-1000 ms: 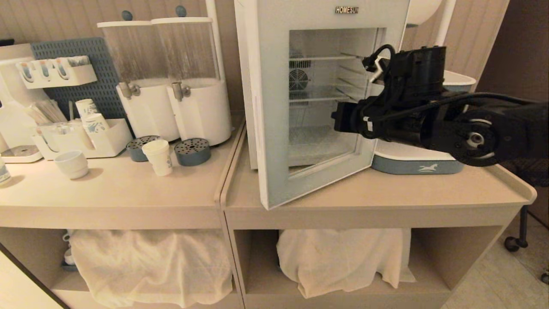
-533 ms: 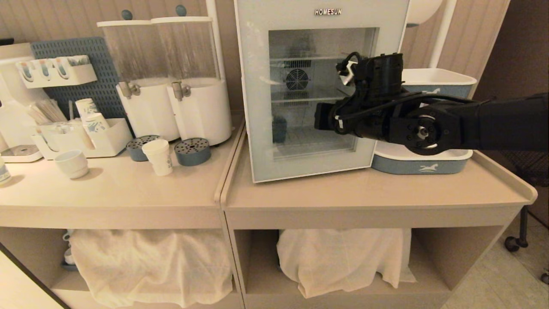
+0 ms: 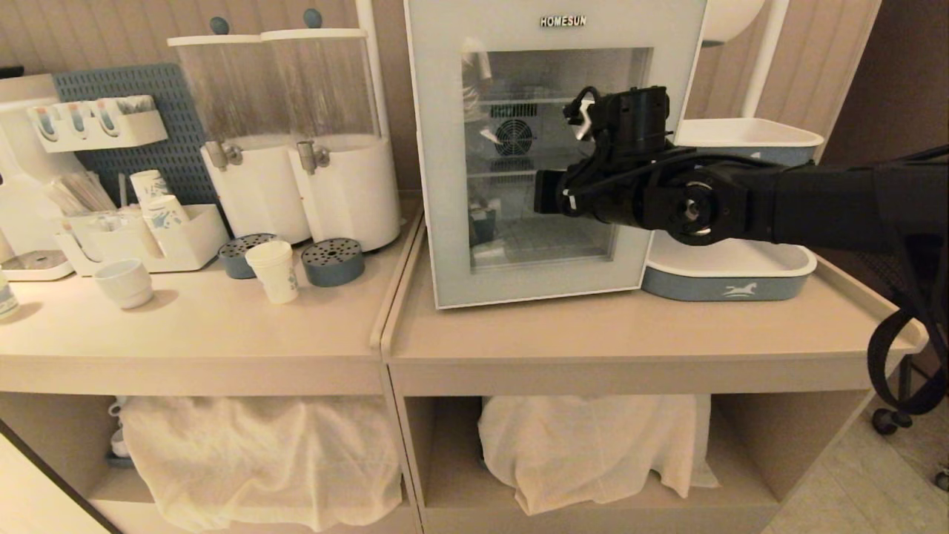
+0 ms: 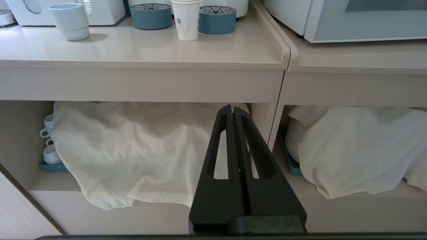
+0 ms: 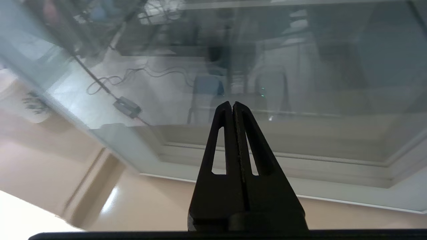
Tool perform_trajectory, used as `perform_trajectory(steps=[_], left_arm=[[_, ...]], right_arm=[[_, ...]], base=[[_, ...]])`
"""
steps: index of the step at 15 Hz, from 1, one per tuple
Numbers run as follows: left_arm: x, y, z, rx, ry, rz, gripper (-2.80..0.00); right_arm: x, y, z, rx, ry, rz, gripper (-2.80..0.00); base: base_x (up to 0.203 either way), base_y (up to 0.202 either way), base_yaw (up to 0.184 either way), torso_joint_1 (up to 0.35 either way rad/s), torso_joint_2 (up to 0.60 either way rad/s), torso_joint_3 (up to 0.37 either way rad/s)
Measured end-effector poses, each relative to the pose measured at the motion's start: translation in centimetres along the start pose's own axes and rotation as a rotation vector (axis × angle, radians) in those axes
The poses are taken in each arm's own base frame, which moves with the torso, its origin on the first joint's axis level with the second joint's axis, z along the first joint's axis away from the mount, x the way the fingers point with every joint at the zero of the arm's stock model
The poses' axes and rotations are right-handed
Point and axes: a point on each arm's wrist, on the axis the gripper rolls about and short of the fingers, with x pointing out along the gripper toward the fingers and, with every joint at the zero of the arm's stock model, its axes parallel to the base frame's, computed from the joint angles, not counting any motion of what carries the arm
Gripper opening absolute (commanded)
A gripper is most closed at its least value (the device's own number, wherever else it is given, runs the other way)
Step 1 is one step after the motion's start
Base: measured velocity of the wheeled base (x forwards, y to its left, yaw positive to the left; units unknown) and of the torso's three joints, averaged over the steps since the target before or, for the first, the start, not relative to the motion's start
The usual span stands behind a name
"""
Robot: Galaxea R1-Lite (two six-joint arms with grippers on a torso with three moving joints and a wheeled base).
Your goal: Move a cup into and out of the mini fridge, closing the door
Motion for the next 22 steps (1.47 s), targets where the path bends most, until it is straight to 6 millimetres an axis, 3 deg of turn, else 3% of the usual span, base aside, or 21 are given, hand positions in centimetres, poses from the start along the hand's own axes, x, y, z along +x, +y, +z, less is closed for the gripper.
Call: perform_trajectory(steps=[7, 9, 11, 14, 16, 19, 22], left_arm=[[0.0, 0.0, 0.0, 0.000, 0.000, 0.000, -2.80], [0.0, 0.0, 0.0, 0.001, 0.001, 0.001, -2.80], [0.0, 0.0, 0.0, 0.001, 0.000, 0.000, -2.80], [0.0, 0.0, 0.0, 0.001, 0.001, 0.000, -2.80], [0.0, 0.0, 0.0, 0.001, 0.000, 0.000, -2.80], [0.0, 0.0, 0.0, 0.002, 0.000, 0.001, -2.80], [0.0, 0.0, 0.0, 0.002, 0.000, 0.000, -2.80]], right_arm=[[2.1, -1.8, -1.3, -0.040, -0.003, -0.042, -2.80], [1.9, -2.2, -1.5, -0.031, 0.012, -0.050, -2.80], [0.4, -3.3, -1.2, -0.020, 0.029, -0.054, -2.80], [-3.7, -5.7, -0.6, -0.003, 0.067, -0.046, -2.80], [-7.3, -8.4, 0.0, 0.021, 0.075, -0.056, -2.80], [-13.9, -13.2, 0.9, 0.073, 0.048, -0.083, -2.80], [-21.9, -15.3, 1.4, 0.129, -0.027, -0.101, -2.80]], base=[[0.000, 0.000, 0.000, 0.000, 0.00, 0.000], [0.000, 0.000, 0.000, 0.000, 0.00, 0.000], [0.000, 0.000, 0.000, 0.000, 0.00, 0.000], [0.000, 0.000, 0.000, 0.000, 0.00, 0.000], [0.000, 0.000, 0.000, 0.000, 0.00, 0.000], [0.000, 0.000, 0.000, 0.000, 0.00, 0.000], [0.000, 0.000, 0.000, 0.000, 0.00, 0.000]])
